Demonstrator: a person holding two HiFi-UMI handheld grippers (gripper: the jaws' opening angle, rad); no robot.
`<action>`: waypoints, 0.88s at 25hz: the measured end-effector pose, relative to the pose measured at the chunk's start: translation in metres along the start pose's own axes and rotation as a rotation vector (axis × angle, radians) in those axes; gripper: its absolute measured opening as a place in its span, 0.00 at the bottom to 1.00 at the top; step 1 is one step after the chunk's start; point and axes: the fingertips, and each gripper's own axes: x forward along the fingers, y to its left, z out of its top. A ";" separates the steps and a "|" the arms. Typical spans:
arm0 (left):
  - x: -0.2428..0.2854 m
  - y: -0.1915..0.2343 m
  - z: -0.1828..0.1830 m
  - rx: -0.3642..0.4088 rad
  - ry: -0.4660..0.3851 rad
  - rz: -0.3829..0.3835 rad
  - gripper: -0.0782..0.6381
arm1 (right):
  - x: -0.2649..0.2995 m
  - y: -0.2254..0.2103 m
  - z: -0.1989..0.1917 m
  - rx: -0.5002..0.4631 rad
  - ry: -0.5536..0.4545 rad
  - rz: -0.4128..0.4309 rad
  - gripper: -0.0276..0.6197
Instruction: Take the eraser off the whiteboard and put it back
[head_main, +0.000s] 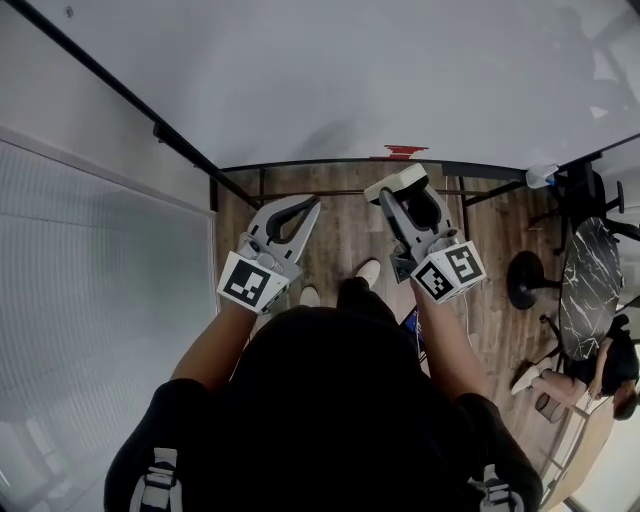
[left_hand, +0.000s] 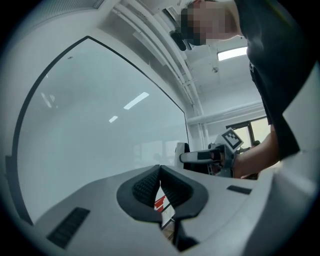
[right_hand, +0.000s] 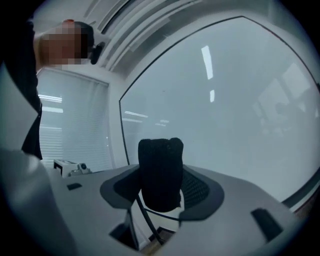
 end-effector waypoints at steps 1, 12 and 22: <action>-0.006 -0.002 0.003 -0.005 -0.004 -0.003 0.12 | -0.004 0.010 0.001 -0.039 0.010 0.004 0.39; -0.065 -0.026 0.008 0.004 -0.017 -0.093 0.12 | -0.041 0.091 -0.014 -0.240 0.117 0.010 0.39; -0.088 -0.035 -0.001 0.011 -0.006 -0.121 0.12 | -0.037 0.131 -0.038 -0.267 0.166 0.053 0.39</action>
